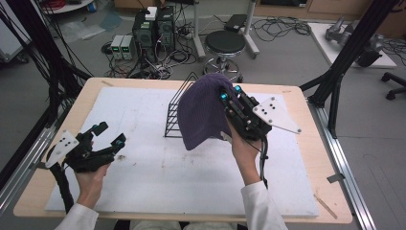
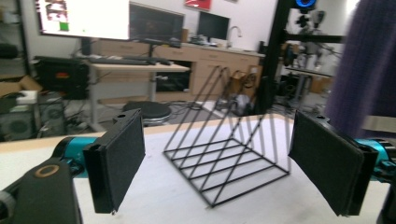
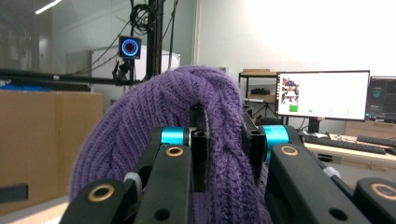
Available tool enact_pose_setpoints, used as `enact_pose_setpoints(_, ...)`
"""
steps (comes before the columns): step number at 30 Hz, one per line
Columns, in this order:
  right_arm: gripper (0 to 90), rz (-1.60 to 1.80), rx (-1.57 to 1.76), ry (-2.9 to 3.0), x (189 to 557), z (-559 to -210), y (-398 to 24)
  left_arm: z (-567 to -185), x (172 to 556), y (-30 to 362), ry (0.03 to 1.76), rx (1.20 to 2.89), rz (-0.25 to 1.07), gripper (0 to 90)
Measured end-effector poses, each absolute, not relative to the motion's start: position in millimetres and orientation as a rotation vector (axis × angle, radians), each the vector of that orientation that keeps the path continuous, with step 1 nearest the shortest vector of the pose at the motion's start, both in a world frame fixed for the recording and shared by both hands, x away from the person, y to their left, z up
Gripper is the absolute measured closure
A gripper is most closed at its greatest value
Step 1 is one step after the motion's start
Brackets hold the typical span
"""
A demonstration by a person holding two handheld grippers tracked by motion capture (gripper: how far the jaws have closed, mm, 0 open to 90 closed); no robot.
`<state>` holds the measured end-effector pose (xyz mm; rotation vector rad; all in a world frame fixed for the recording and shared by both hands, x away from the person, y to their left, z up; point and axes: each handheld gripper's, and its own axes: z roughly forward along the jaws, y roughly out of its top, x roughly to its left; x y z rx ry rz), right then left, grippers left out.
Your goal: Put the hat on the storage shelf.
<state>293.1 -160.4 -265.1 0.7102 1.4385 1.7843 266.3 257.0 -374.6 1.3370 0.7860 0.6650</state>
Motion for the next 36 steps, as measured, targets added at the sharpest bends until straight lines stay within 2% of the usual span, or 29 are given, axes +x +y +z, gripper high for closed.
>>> enact_pose_setpoints(8, 78.4, 1.802, 0.739, 1.418, 293.5, -255.6, -159.0, -367.9, 280.7, 231.0, 0.742, 1.353, 0.552, 16.9)
enact_pose_setpoints(18, 77.9, 1.823, 0.790, 1.363, 293.4, -249.8, -160.1, -359.4, 283.7, 210.2, 0.687, 1.276, 0.615, 16.2)
enact_pose_setpoints(36, 77.9, 1.855, 0.756, 1.412, 293.6, -246.9, -136.6, -373.5, 295.4, 134.1, 0.594, 1.306, 0.469, 16.1)
